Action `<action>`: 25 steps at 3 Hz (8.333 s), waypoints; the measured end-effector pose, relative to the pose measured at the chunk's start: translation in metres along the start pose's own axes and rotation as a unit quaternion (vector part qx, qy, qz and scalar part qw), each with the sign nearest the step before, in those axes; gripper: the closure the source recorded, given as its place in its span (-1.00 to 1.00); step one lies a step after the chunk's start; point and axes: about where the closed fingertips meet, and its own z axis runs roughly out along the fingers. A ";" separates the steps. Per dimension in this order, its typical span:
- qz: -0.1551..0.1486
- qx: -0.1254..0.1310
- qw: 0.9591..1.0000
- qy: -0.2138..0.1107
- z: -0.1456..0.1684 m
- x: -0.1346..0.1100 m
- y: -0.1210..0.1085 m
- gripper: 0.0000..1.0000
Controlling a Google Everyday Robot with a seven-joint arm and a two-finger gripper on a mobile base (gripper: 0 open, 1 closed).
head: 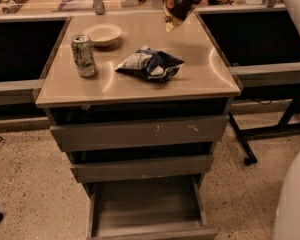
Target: Place brown chip bag into bottom drawer
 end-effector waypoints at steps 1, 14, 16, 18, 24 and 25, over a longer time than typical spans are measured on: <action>-0.014 0.007 1.000 0.022 -0.062 -0.006 -0.018 1.00; -0.172 -0.108 0.857 -0.474 -0.331 -0.146 0.157 1.00; -0.249 -0.165 0.811 -0.504 -0.339 -0.152 0.222 1.00; -0.281 -0.217 0.758 -0.547 -0.348 -0.171 0.328 1.00; -0.254 -0.240 0.805 -0.479 -0.219 -0.182 0.516 1.00; -0.254 -0.248 0.800 -0.484 -0.218 -0.183 0.540 1.00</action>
Offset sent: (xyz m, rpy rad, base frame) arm -0.1995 -0.0607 0.0440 -0.0989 0.0406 -0.0945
